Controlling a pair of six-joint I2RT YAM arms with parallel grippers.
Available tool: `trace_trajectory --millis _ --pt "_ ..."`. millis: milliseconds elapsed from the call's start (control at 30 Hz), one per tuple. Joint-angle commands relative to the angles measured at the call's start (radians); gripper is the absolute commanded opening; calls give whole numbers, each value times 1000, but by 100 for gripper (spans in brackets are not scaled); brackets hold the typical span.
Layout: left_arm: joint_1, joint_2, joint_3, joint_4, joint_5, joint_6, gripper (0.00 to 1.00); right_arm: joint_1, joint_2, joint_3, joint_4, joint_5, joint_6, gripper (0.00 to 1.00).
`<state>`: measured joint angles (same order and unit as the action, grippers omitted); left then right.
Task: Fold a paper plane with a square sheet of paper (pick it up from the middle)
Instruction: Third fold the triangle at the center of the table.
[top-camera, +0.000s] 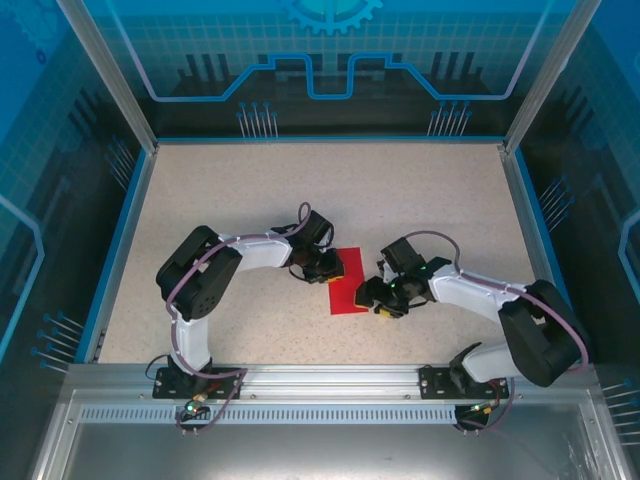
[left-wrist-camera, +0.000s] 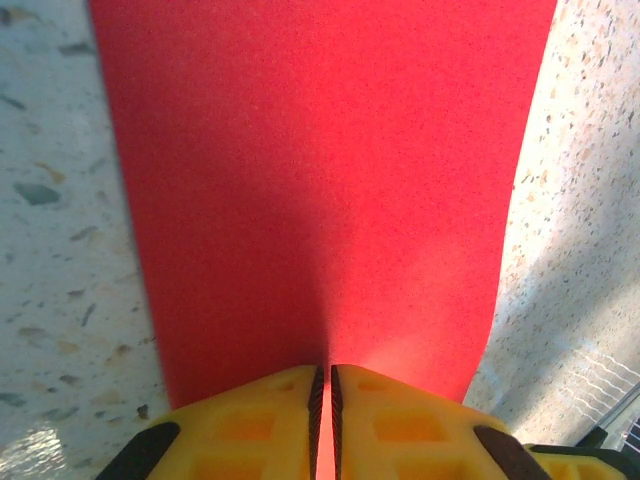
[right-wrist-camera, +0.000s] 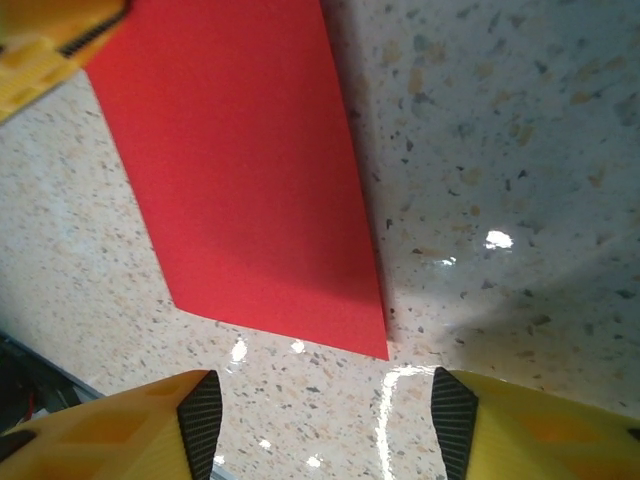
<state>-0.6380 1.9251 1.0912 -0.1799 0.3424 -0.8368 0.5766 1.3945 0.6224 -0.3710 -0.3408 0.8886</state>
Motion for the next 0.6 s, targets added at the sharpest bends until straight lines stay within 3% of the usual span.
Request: trace_trajectory --millis 0,267,567 --pt "-1 28 -13 -55 -48 8 14 21 27 11 18 5 2 57" --pt "-2 29 -14 -59 -49 6 14 28 47 12 52 -6 -2 46" --pt "-1 32 -13 -63 -51 4 14 28 73 20 66 8 -1 44"
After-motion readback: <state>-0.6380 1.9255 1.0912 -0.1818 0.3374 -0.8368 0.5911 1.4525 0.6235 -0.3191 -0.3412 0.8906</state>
